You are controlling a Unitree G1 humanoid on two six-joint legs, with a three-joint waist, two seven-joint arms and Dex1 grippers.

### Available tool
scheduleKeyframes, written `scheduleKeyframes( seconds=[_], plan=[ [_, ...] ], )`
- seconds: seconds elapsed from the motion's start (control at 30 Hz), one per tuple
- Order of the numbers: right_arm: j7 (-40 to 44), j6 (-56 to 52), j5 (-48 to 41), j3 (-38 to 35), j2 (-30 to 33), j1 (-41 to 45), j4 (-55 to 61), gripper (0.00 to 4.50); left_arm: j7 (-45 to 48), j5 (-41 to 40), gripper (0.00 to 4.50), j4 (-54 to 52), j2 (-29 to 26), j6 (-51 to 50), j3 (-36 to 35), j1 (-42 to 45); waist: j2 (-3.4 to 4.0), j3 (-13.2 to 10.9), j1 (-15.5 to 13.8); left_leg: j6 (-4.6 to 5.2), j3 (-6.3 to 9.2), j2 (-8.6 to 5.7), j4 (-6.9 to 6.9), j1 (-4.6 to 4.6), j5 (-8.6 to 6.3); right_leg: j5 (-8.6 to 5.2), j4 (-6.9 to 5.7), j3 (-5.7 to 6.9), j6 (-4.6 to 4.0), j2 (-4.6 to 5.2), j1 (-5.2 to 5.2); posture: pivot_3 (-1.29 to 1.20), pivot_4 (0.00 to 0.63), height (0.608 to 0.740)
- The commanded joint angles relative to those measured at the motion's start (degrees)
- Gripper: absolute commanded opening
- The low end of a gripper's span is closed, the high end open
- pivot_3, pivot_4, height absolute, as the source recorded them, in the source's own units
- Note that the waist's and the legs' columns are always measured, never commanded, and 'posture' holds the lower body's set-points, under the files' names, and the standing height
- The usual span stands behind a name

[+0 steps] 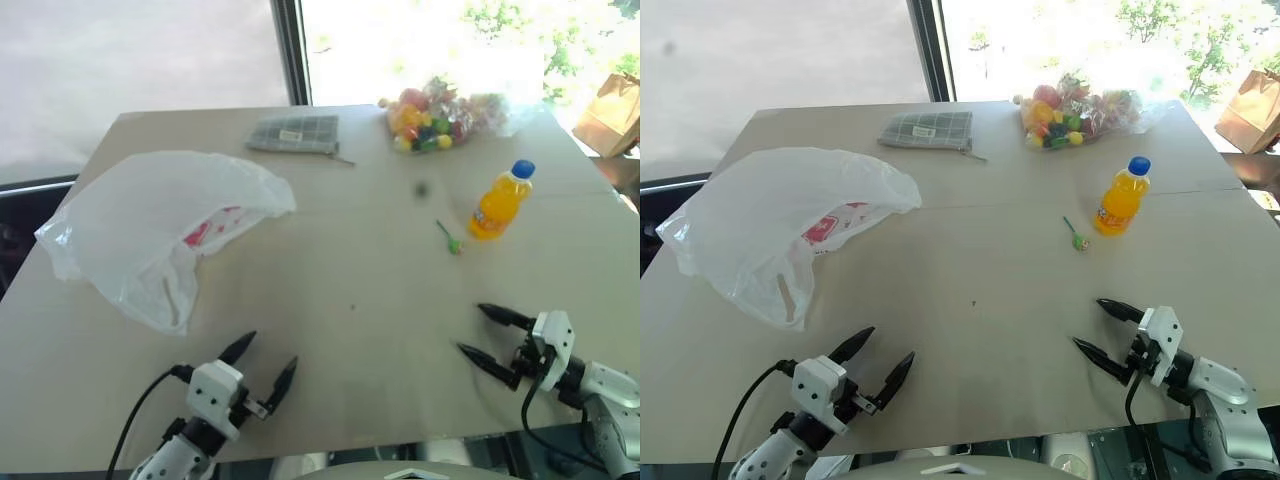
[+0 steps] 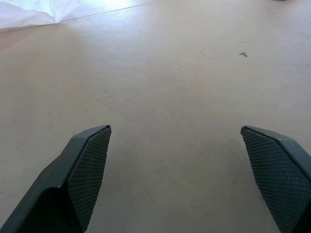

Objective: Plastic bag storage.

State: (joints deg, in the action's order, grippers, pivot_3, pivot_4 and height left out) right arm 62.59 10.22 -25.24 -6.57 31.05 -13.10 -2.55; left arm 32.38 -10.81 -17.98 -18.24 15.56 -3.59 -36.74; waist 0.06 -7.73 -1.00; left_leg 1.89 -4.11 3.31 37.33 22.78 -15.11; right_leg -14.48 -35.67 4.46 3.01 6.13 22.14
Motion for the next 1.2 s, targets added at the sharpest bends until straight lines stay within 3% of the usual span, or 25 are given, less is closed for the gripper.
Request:
scheduleKeyframes(
  seconds=[0.03,0.73,1.03,1.2],
  plan=[
    [0.6,-2.0,0.2,1.7,-0.3,-1.2,0.1,4.50,-0.1,-0.1,4.46,2.0,0.1,-0.6,0.9,-0.4,0.00,0.0,0.0,0.00,0.00,0.00,0.00,0.00,0.00,0.00,0.00,0.00,0.00,0.00,0.00,0.00,0.150,0.740],
    [1.5,-2.0,1.4,1.7,-0.3,1.5,-2.4,4.50,-0.6,-1.3,4.46,3.6,0.5,-0.5,0.3,3.1,-0.01,0.0,0.2,0.03,0.05,-0.01,0.10,-0.07,0.02,0.01,-0.20,-0.02,-0.01,-0.07,0.00,0.00,0.150,0.740],
    [3.7,-2.6,1.5,3.6,0.4,3.0,-1.5,4.50,-1.1,-4.0,4.46,-3.6,0.7,-2.7,0.5,1.4,-0.38,-0.2,0.2,0.04,0.04,0.00,0.11,-0.05,0.03,0.02,-0.19,-0.10,-0.01,-0.09,0.03,0.00,0.150,0.740],
    [6.2,-5.5,-0.6,6.1,2.1,5.4,7.7,4.50,-13.3,-1.6,4.46,-13.0,9.4,-0.6,-4.2,-1.9,-0.83,-0.7,0.5,0.15,-0.05,0.05,0.09,0.17,0.10,0.15,-0.19,-0.37,-0.25,-0.17,0.29,0.00,0.150,0.740]
  ],
)
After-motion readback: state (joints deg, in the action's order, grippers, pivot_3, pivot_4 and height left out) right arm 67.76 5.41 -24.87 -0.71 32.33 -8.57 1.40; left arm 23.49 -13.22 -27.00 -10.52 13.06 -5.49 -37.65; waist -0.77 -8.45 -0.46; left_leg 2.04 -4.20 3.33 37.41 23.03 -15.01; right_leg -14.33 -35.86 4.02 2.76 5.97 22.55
